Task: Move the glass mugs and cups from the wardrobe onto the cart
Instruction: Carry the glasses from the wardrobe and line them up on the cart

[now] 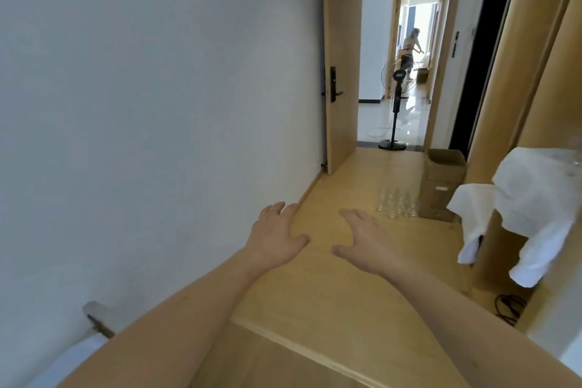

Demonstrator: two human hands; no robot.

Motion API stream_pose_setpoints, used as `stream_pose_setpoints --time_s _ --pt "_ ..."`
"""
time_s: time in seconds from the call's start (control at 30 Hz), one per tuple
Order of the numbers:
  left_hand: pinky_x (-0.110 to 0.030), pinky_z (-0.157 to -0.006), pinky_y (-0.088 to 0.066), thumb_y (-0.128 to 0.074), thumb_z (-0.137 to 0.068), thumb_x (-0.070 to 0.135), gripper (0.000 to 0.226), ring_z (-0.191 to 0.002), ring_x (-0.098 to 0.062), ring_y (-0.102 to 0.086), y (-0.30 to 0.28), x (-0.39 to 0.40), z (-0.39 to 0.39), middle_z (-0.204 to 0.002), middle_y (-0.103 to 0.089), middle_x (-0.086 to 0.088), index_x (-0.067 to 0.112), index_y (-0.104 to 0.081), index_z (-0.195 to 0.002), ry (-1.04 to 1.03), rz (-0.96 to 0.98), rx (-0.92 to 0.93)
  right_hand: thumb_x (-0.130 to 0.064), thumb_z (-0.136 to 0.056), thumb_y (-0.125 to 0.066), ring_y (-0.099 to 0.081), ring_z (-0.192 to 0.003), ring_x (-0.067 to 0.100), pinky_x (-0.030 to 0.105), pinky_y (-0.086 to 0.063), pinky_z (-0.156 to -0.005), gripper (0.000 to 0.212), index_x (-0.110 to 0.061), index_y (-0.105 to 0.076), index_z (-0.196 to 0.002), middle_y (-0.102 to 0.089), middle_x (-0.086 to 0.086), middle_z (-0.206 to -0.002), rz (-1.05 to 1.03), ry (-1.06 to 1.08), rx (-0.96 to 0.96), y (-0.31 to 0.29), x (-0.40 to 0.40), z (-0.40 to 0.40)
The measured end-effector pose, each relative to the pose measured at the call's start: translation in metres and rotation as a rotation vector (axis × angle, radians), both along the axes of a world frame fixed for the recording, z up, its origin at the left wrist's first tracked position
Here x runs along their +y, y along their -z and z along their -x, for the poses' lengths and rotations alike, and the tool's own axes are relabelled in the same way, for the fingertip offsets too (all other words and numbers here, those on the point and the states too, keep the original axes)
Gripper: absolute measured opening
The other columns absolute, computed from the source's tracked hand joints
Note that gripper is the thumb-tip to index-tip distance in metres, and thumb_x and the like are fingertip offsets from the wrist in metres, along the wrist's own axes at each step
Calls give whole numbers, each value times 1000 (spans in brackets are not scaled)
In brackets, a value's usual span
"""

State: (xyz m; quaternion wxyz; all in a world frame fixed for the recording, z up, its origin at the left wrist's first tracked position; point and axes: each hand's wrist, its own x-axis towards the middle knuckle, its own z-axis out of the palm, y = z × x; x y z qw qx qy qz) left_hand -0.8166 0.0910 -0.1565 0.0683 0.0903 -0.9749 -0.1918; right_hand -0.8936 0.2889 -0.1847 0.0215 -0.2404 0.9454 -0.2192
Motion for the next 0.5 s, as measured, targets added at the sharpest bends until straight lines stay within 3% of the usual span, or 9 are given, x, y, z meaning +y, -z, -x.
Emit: stream_pose_setpoints --time_s 0.33,0.5 --pt "-36 -121 -22 -65 -90 54 81 -151 -25 -21 16 45 135 -164 -25 -11 27 -29 -158 269 103 -61 -57 -88 -66 -27 -148 31 46 -31 -117 89 -27 -21 -159 -23 6 -165 -20 189 -90 28 59 72" --pt "-41 -121 -27 -64 -90 56 80 -151 -26 -22 21 59 209 -165 -24 -9 31 -27 -157 398 115 -46 -55 -89 -66 -30 -146 31 46 -36 -115 87 -27 -23 -158 -26 3 -164 -53 340 -80 23 86 116"
